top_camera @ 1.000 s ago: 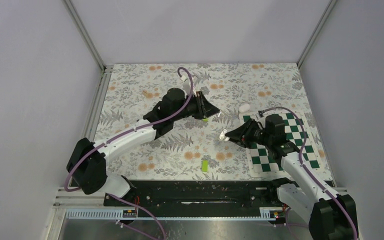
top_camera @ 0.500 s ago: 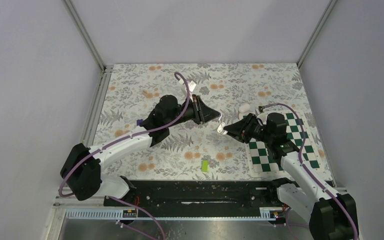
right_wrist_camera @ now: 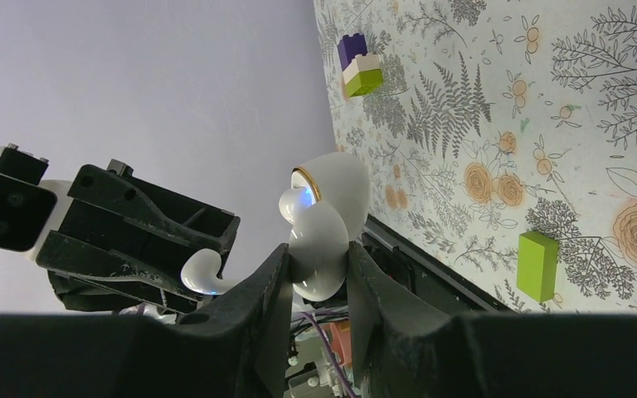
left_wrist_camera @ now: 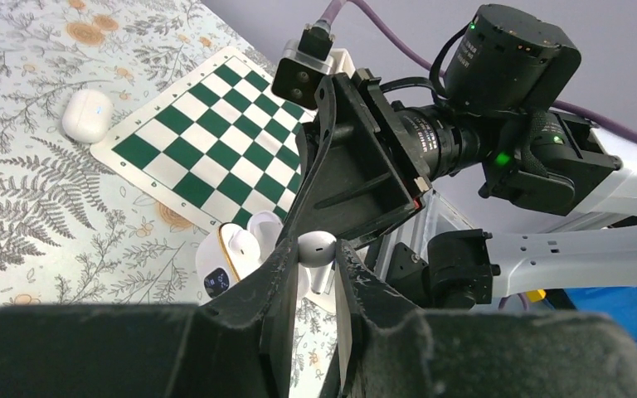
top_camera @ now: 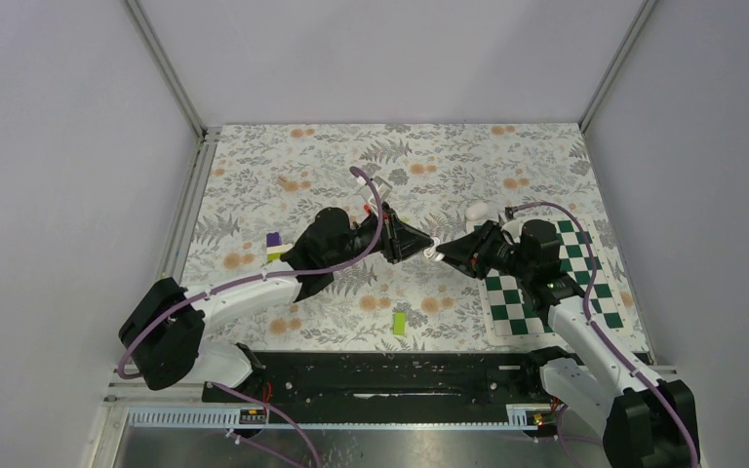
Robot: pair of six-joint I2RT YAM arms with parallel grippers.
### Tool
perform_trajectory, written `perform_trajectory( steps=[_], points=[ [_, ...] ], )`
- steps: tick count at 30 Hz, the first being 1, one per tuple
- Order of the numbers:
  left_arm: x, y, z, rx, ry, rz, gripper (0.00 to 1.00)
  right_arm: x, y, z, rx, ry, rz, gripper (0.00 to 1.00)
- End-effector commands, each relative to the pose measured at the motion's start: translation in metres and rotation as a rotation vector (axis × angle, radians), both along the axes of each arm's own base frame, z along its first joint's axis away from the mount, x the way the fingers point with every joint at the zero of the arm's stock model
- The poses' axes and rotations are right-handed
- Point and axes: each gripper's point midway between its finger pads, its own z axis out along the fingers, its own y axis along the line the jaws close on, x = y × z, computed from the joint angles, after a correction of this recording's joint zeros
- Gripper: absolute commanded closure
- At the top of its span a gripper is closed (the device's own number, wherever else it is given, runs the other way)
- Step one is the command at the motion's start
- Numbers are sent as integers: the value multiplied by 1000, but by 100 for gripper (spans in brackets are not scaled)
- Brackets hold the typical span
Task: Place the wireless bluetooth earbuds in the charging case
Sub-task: Insert the right earbud into the right side groove of the charging case.
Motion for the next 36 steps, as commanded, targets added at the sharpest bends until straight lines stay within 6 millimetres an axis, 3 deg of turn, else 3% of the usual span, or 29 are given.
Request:
perform_trajectory(
  steps=[1, 11, 24, 36],
  points=[
    [0, -2, 22, -59, -137, -8, 88, -2, 6, 27, 63, -67, 32, 100],
    [0, 3, 13, -47, -246, 36, 87, -9, 9, 31, 100, -40, 58, 100],
    [-3, 5, 25, -80, -265, 40, 88, -22, 7, 16, 46, 47, 92, 100],
    [-13, 5, 27, -95, -292, 17, 87, -25, 12, 13, 147, 229, 79, 100]
  ],
)
